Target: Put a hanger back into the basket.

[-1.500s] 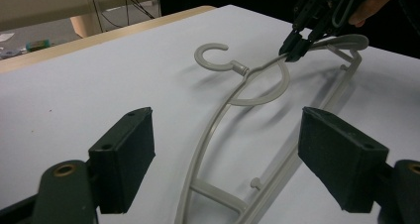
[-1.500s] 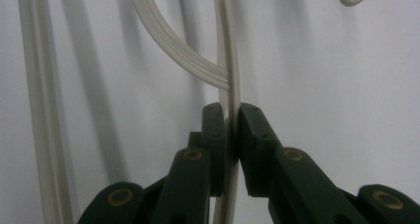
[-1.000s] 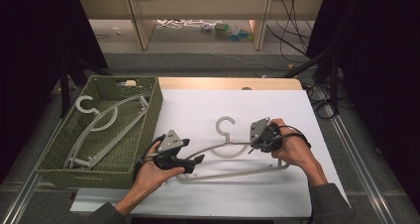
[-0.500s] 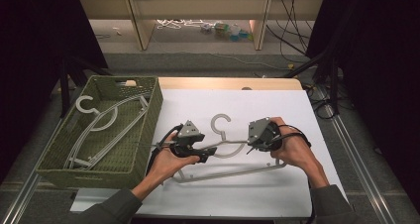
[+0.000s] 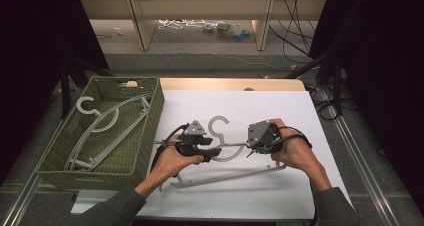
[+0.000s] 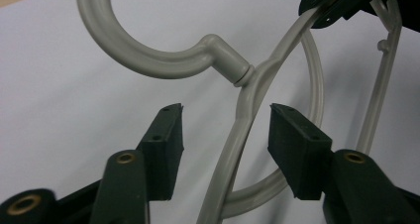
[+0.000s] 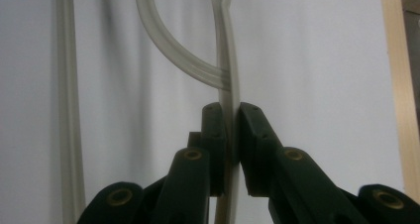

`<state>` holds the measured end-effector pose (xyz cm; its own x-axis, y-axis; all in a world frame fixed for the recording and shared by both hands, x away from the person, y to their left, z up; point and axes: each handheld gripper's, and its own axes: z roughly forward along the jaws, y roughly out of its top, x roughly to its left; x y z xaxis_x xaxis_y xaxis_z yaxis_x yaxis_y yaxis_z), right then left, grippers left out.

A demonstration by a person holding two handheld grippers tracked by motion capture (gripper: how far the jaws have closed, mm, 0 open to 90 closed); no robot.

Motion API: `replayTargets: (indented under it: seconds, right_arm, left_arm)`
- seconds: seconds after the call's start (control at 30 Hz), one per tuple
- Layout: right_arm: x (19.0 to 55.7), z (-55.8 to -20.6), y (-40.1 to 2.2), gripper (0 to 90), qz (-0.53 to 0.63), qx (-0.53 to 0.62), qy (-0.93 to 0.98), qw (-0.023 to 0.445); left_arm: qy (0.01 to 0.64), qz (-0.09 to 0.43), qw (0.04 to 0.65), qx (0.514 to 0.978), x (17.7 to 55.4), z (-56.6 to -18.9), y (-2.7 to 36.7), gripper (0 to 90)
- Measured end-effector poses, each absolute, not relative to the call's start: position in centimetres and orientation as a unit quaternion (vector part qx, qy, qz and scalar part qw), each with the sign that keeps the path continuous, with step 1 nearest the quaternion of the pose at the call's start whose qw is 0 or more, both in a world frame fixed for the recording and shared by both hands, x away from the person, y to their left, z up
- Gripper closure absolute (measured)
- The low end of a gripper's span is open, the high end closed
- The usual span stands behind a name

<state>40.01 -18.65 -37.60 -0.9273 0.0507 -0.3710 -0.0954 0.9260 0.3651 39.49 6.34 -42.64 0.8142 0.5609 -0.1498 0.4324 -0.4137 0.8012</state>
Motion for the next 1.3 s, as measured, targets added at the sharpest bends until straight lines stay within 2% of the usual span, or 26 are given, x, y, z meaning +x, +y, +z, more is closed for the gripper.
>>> replayTargets:
  seconds: [0.23, 0.4, 0.73, 0.93, 0.97, 1.03, 1.1, 1.2, 1.3]
  right_arm:
    - [39.9, -37.6, -18.4, 82.3, 0.194, -0.019, 0.962, 0.189]
    - [39.8, -37.6, -18.3, 82.3, 0.197, -0.025, 0.962, 0.190]
    - [39.9, -37.6, -18.5, 81.5, 0.200, -0.033, 0.963, 0.179]
    - [39.9, -37.5, -18.8, 77.7, 0.231, 0.001, 0.959, 0.164]
    - [39.9, -37.5, -18.8, 75.2, 0.239, 0.006, 0.957, 0.163]
    - [40.0, -37.3, -18.8, 62.3, 0.261, 0.030, 0.950, 0.168]
    - [39.8, -36.9, -18.9, 51.7, 0.281, 0.065, 0.943, 0.167]
    - [39.6, -36.4, -19.2, 42.4, 0.322, 0.115, 0.924, 0.171]
    - [39.5, -36.3, -19.6, 37.2, 0.349, 0.153, 0.906, 0.183]
  left_arm:
    - [0.279, 0.057, 0.433, 0.855, 39.5, -43.1, 6.0, 59.8]
    - [0.262, 0.061, 0.426, 0.864, 39.4, -43.3, 6.0, 72.6]
    - [0.192, 0.081, 0.406, 0.890, 38.5, -42.4, 5.7, 80.5]
    - [0.177, 0.087, 0.397, 0.896, 38.2, -41.6, 6.1, 81.8]
    - [0.197, 0.082, 0.399, 0.892, 37.9, -41.6, 6.1, 81.9]
    - [0.185, 0.090, 0.394, 0.896, 38.3, -41.4, 6.5, 81.9]
    - [0.200, 0.087, 0.399, 0.890, 38.4, -41.3, 6.8, 81.9]
    - [0.239, 0.072, 0.402, 0.881, 38.3, -41.0, 7.4, 81.9]
    - [0.237, 0.075, 0.414, 0.876, 38.7, -40.7, 8.1, 81.9]
